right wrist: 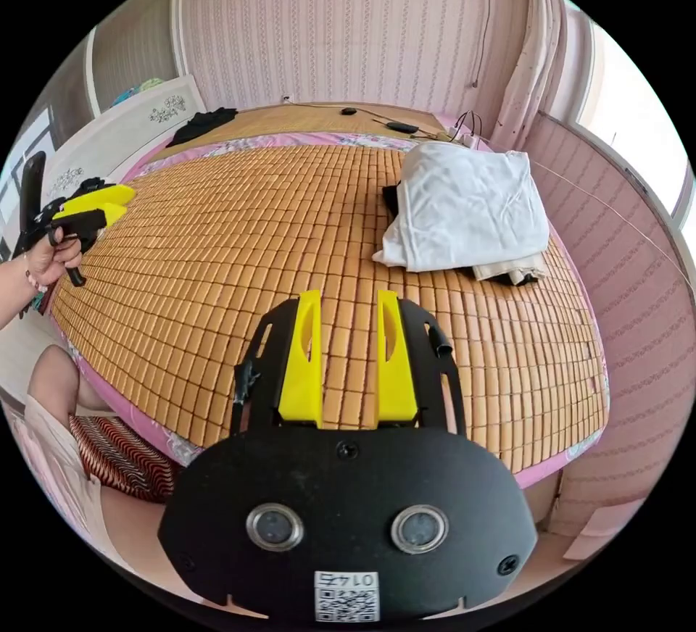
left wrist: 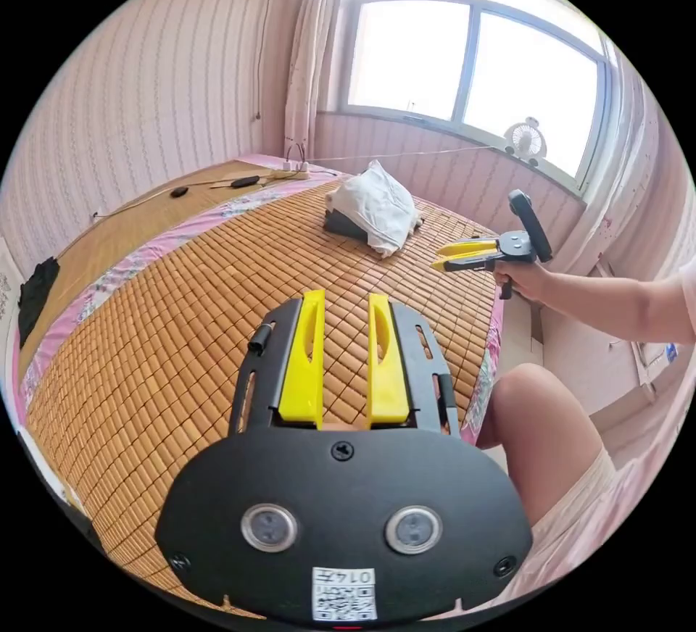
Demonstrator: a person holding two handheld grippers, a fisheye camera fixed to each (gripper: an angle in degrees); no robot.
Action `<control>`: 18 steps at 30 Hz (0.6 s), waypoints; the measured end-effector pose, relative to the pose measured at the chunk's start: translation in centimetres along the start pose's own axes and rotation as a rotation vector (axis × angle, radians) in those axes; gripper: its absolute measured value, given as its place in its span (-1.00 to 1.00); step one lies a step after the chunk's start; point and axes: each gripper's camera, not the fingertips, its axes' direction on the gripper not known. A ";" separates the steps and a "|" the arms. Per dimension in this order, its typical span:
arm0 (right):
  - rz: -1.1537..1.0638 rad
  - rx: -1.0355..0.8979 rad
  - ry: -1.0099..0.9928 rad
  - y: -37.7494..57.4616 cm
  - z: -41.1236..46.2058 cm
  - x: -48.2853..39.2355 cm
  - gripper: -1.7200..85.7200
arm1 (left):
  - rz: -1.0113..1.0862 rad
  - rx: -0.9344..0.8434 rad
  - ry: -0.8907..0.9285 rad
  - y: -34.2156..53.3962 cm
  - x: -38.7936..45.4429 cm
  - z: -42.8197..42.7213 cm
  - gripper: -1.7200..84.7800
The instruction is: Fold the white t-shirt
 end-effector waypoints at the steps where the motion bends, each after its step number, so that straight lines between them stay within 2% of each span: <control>1: -0.007 0.006 0.016 -0.8 0.2 0.7 -0.70 | 0.006 -0.017 0.012 -1.0 0.2 1.5 -0.75; 3: -0.006 0.012 0.010 -4.4 1.0 3.4 -0.71 | 0.006 -0.080 0.058 -4.6 1.1 7.4 -0.77; 7: 0.020 -0.005 -0.064 -8.7 2.5 6.7 -0.73 | -0.020 -0.099 0.051 -9.2 2.7 14.6 -0.83; 10: 0.065 -0.069 -0.043 -9.4 4.7 9.7 -0.72 | -0.108 -0.134 0.085 -12.4 3.2 19.6 -0.77; 13: 0.063 -0.119 -0.082 -8.9 5.1 12.7 -0.79 | -0.180 -0.193 0.119 -14.5 3.6 23.6 -0.73; 16: 0.015 -0.180 -0.081 -9.0 3.0 14.6 -0.90 | -0.220 -0.361 0.117 -15.2 4.0 26.8 -0.84; 18: 0.029 -0.098 -0.158 -8.4 -1.7 16.1 -0.93 | -0.246 -0.362 0.156 -15.7 3.6 25.9 -0.92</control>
